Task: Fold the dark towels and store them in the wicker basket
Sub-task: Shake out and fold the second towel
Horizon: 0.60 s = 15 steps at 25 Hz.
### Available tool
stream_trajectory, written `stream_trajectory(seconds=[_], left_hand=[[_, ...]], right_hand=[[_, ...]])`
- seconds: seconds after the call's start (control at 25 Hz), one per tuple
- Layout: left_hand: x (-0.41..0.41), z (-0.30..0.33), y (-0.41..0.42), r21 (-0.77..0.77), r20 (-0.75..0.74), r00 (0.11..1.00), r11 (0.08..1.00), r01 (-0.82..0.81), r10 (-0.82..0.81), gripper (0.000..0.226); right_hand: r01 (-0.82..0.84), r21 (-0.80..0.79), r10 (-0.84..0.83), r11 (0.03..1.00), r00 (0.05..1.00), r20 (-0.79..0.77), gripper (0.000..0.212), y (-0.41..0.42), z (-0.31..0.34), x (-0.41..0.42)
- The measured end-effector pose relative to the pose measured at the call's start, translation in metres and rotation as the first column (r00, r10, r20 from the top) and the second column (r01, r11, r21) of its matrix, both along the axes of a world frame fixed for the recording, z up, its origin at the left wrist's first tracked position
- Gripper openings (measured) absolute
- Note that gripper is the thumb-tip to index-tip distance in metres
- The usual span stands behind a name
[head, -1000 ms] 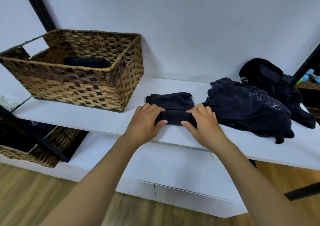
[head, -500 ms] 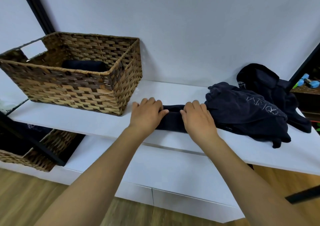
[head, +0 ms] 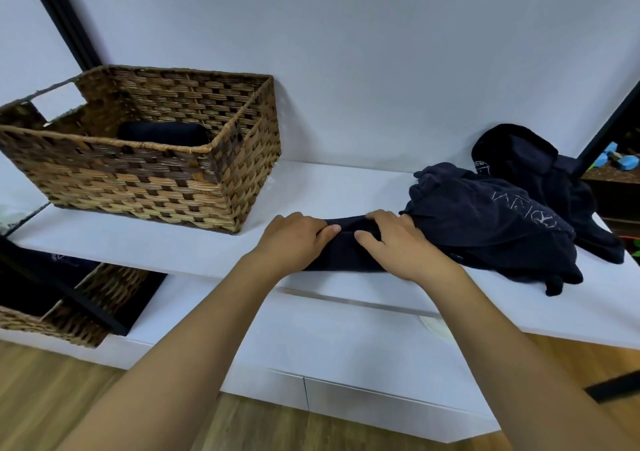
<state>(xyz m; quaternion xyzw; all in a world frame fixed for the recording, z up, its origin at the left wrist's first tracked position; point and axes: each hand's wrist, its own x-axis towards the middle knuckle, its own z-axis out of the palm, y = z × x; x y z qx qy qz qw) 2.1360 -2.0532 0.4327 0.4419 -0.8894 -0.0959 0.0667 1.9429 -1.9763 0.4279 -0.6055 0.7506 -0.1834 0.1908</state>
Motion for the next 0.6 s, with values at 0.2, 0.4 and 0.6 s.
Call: stream_trajectory(seconds=[0.2, 0.4, 0.6], left_hand=[[-0.009, 0.001, -0.014, 0.080, 0.017, 0.995, 0.992, -0.097, 0.096, 0.031], [0.000, -0.029, 0.015, -0.401, -0.316, 0.947, 0.913, -0.077, -0.059, 0.023], [0.019, -0.040, 0.031, -0.490, -0.196, 0.972, 0.872, 0.019, -0.131, 0.038]], right_hand=[[-0.250, -0.499, -0.070, 0.830, 0.840, -0.537, 0.031, 0.002, -0.035, 0.026], [-0.268, -0.380, 0.051, 0.885, 0.868, -0.494, 0.071, 0.009, -0.036, 0.016], [-0.189, -0.205, 0.205, 0.960, 0.977, 0.058, 0.050, -0.007, 0.000, 0.006]])
